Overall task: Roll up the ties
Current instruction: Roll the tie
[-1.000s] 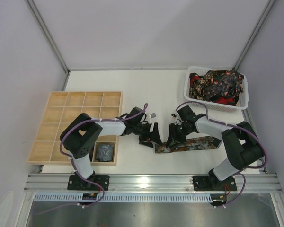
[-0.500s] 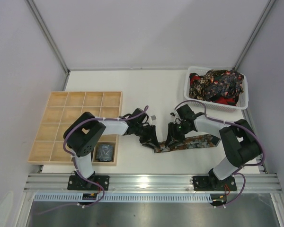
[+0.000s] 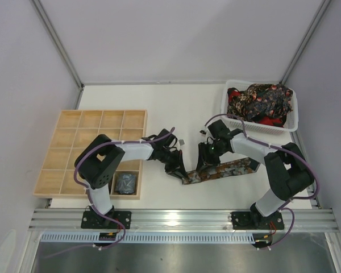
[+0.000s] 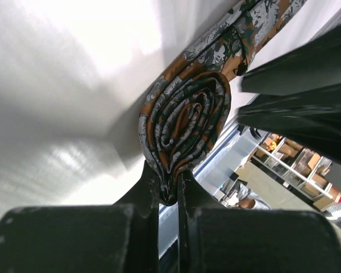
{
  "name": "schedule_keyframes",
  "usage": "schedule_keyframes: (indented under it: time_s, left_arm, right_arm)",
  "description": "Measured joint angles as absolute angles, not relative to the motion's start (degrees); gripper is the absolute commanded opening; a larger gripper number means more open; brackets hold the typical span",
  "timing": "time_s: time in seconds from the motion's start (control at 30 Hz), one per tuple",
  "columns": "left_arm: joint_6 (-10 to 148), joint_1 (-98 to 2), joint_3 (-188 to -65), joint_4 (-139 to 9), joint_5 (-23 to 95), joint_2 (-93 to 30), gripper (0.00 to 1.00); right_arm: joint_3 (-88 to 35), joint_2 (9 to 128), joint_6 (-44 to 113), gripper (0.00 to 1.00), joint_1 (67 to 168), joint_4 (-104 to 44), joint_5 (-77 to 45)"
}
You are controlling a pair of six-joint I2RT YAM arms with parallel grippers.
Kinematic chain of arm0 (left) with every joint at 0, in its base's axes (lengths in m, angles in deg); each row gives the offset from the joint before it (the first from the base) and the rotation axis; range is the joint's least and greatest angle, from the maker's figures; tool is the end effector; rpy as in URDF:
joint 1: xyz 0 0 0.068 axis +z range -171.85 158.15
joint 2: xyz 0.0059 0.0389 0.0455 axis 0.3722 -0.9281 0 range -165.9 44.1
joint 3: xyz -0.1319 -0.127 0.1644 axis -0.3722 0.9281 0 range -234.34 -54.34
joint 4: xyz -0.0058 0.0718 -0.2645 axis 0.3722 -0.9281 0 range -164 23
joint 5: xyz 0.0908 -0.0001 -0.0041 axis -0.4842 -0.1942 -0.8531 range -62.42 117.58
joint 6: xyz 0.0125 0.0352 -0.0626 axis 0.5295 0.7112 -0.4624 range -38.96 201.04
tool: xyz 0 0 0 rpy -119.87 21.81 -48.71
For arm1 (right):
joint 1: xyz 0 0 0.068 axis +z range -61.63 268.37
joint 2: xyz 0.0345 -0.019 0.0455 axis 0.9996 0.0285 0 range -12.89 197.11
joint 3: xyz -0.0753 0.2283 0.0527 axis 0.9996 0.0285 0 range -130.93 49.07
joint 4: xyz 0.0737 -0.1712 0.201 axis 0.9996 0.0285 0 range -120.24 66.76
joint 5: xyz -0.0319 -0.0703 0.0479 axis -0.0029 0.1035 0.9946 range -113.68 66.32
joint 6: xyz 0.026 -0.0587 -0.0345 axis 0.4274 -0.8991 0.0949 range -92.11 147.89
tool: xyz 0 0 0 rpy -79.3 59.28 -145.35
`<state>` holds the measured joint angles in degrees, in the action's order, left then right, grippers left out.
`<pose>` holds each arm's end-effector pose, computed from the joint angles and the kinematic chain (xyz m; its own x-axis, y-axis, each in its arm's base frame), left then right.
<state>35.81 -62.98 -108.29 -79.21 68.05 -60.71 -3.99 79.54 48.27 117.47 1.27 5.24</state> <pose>0.2335 -0.2561 0.0722 -0.9854 0.1434 0.0919 0.0315 0.6838 -0.7290 0.2561 0.1762 0.1120 -0.9703 -0.1912 -0.1480 -0.2413 0.8047 0.5424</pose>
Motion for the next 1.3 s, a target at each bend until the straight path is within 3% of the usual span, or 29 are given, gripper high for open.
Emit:
schedule_keyframes:
  time_s: [0.1, 0.17, 0.2, 0.23, 0.63, 1.3]
  left_arm:
    - [35.50, -62.71, -108.29, -82.46, 66.91, -59.38, 0.00]
    - [35.06, -62.65, -108.29, -84.06, 66.30, -58.61, 0.01]
    - [34.78, -62.63, -108.29, -85.02, 65.84, -58.18, 0.00]
    - [34.47, -62.58, -108.32, -85.76, 65.45, -57.85, 0.00]
    - [32.99, -61.56, -112.53, -95.38, 61.69, -55.95, 0.01]
    - [34.02, -60.94, -122.72, -110.18, 55.31, -58.66, 0.00]
  right_arm:
    - [-4.99, 78.53, 47.68, 0.24, 117.93, 1.75, 5.27]
    - [-5.32, 78.14, 47.57, 0.12, 118.67, 1.75, 5.33]
    - [-5.43, 78.07, 47.59, 0.01, 119.29, 1.64, 5.44]
    - [-5.43, 78.07, 47.57, 0.00, 119.94, 1.47, 5.57]
    - [-5.41, 82.29, 50.22, 0.00, 125.47, -4.02, 5.75]
    - [-6.37, 88.82, 56.79, 0.00, 126.30, -14.53, 10.75]
